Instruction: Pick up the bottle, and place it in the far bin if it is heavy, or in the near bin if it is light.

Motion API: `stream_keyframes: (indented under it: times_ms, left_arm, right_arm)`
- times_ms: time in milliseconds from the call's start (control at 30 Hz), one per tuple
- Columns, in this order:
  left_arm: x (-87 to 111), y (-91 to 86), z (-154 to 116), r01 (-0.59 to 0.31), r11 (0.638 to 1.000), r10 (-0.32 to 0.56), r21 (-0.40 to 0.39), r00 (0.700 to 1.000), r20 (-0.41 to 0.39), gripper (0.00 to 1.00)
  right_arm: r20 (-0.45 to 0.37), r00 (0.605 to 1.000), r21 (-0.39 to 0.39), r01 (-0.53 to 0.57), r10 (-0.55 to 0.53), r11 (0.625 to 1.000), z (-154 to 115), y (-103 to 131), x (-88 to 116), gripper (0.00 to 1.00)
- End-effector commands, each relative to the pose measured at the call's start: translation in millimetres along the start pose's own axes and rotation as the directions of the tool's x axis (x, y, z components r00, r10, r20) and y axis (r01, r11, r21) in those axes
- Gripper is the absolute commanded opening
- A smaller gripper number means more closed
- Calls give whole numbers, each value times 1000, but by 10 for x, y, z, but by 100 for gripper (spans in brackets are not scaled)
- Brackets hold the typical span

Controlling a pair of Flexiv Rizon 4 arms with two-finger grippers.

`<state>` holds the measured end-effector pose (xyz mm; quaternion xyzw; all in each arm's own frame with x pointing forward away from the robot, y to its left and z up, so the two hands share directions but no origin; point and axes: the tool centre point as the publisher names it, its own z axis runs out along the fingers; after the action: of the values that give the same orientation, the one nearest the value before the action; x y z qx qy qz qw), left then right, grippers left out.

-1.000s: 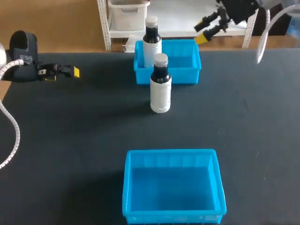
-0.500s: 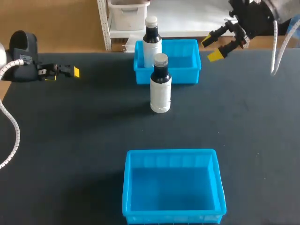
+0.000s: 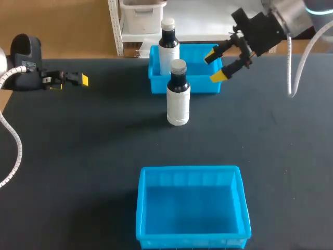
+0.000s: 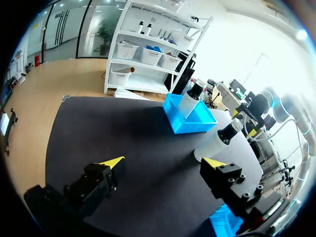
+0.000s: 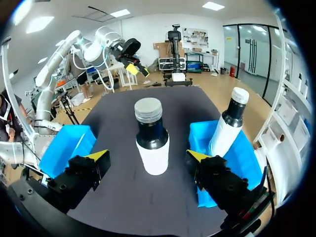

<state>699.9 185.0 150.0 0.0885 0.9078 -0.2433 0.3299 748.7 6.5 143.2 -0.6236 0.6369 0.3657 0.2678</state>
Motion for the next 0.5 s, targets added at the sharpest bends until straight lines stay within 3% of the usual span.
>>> stream_keyframes:
  times_ms: [33,500]
  left_arm:
    - [0,0,0,0,1000,0,0,1000,0,100]
    - [0,0,0,0,1000,0,0,1000,0,100]
  right_arm:
    - [-4,1000,289,10,-10,957,103,14,-53,100]
    - [-6,999,148,38,-37,988,215,-100,-70,100]
